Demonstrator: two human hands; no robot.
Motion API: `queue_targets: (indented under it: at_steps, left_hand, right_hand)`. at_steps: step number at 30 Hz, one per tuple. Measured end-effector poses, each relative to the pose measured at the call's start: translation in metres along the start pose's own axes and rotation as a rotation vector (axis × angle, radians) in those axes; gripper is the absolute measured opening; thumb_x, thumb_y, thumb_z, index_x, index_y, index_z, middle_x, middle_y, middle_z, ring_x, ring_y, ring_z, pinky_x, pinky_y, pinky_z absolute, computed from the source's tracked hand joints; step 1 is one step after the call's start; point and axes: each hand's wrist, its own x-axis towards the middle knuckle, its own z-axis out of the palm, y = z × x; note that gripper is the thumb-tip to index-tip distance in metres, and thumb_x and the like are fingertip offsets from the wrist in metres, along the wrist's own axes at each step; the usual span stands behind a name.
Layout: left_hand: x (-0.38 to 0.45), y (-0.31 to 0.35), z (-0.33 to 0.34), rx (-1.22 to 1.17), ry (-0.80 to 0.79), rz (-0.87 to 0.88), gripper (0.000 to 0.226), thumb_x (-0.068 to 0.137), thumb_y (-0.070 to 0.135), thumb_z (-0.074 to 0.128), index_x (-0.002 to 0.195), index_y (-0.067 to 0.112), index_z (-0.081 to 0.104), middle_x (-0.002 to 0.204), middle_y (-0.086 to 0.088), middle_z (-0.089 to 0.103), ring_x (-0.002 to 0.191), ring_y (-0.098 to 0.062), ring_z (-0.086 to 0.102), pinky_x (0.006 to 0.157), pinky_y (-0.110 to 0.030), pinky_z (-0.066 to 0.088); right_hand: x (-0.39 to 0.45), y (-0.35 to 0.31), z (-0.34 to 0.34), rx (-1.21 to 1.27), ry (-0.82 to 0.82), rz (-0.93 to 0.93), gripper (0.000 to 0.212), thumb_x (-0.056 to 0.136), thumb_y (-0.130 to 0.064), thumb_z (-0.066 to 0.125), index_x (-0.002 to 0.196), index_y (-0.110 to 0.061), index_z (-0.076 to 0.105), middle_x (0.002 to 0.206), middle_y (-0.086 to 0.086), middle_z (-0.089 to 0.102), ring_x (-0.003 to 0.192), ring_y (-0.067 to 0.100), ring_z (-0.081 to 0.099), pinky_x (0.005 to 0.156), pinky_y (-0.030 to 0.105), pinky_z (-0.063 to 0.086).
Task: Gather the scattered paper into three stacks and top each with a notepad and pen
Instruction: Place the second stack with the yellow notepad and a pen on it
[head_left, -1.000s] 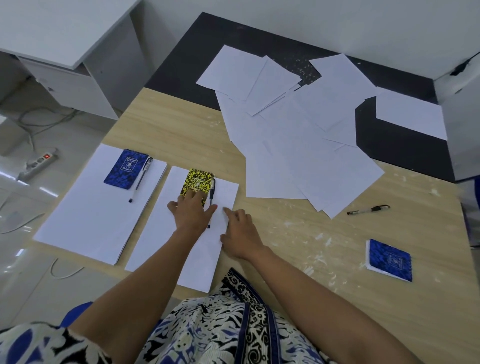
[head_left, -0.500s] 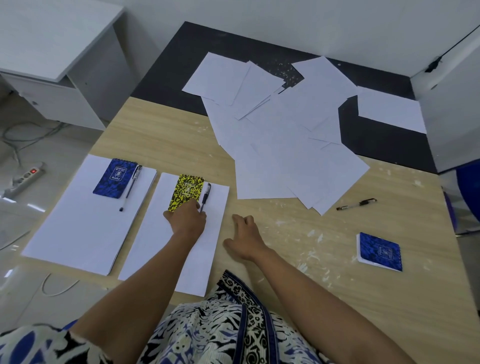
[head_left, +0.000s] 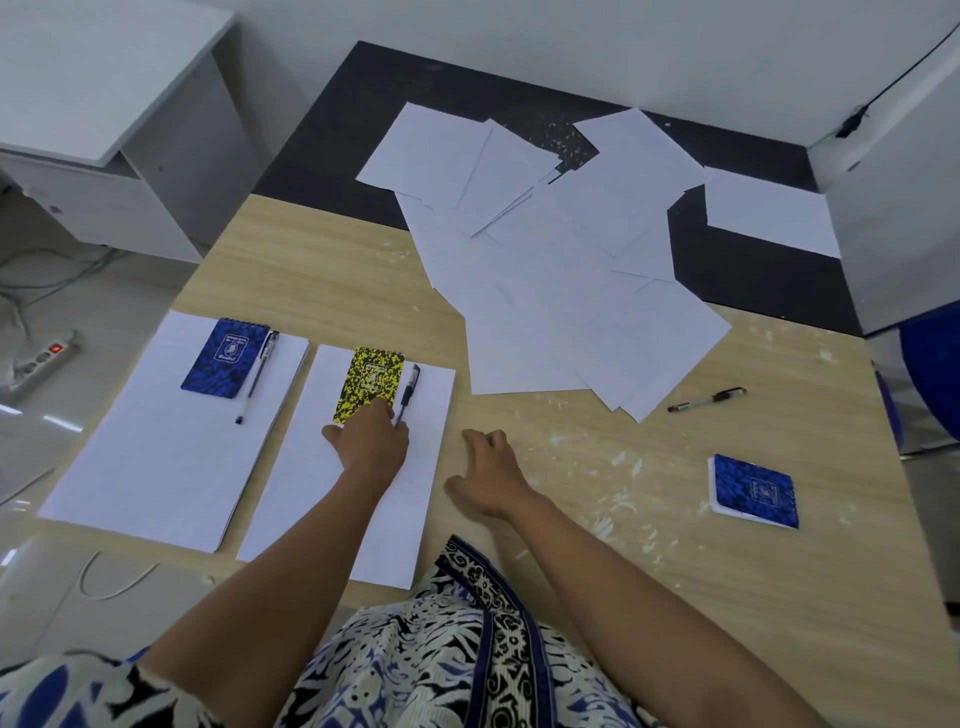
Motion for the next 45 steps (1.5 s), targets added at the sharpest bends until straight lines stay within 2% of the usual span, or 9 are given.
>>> queue_targets:
  at_steps: [14,32,34,38,41,45]
  left_hand:
    - [0.001,-0.002,0.001,0.014,0.016,-0.001,0.009,0.094,0.025,0.048,0.095,0.019,0.053,0.086,0.0,0.064,0.071,-0.021,0.053,0.087,-0.04,0.025]
    - [0.004,-0.001,0.001,0.01,0.022,-0.006,0.009,0.093,0.024,0.049,0.093,0.016,0.054,0.088,-0.003,0.062,0.078,-0.024,0.054,0.081,-0.038,0.023]
    - [0.003,-0.001,0.001,-0.002,0.025,-0.006,0.011,0.093,0.026,0.05,0.094,0.016,0.053,0.09,-0.003,0.062,0.079,-0.023,0.054,0.083,-0.039,0.024]
    - [0.0,-0.001,0.0,0.014,0.021,0.021,0.029,0.092,0.04,0.053,0.106,0.014,0.051,0.101,-0.003,0.061,0.09,-0.026,0.059,0.094,-0.045,0.029]
    - [-0.002,0.004,-0.001,-0.023,0.069,0.045,0.035,0.091,0.036,0.056,0.113,0.011,0.049,0.112,-0.007,0.056,0.096,-0.029,0.059,0.094,-0.045,0.03]
    - [-0.007,0.018,-0.002,-0.205,0.11,0.143,0.033,0.089,0.026,0.059,0.116,0.011,0.05,0.119,-0.008,0.051,0.102,-0.029,0.057,0.094,-0.046,0.035]
  right_hand:
    - [-0.01,0.002,0.003,0.012,0.001,0.031,0.082,0.082,-0.032,0.067,0.15,-0.017,0.023,0.139,0.005,0.025,0.131,0.022,0.03,0.105,0.029,0.032]
    - [-0.028,0.011,0.0,-0.031,-0.005,0.072,0.081,0.083,-0.033,0.068,0.149,-0.016,0.024,0.14,0.005,0.025,0.132,0.022,0.029,0.108,0.031,0.032]
    - [-0.028,0.012,0.001,-0.027,-0.002,0.072,0.081,0.083,-0.033,0.068,0.149,-0.016,0.025,0.14,0.005,0.025,0.132,0.022,0.03,0.108,0.031,0.032]
    - [-0.028,0.014,0.002,-0.025,0.004,0.068,0.081,0.082,-0.034,0.069,0.148,-0.017,0.025,0.14,0.006,0.025,0.132,0.023,0.03,0.109,0.032,0.032]
    - [-0.028,0.015,0.003,-0.004,0.011,0.075,0.081,0.082,-0.034,0.069,0.148,-0.017,0.026,0.14,0.005,0.026,0.131,0.022,0.031,0.108,0.032,0.032]
    - [-0.027,0.019,0.003,0.055,0.04,0.108,0.071,0.085,-0.031,0.066,0.145,-0.016,0.033,0.138,0.005,0.029,0.127,0.022,0.039,0.108,0.033,0.037]
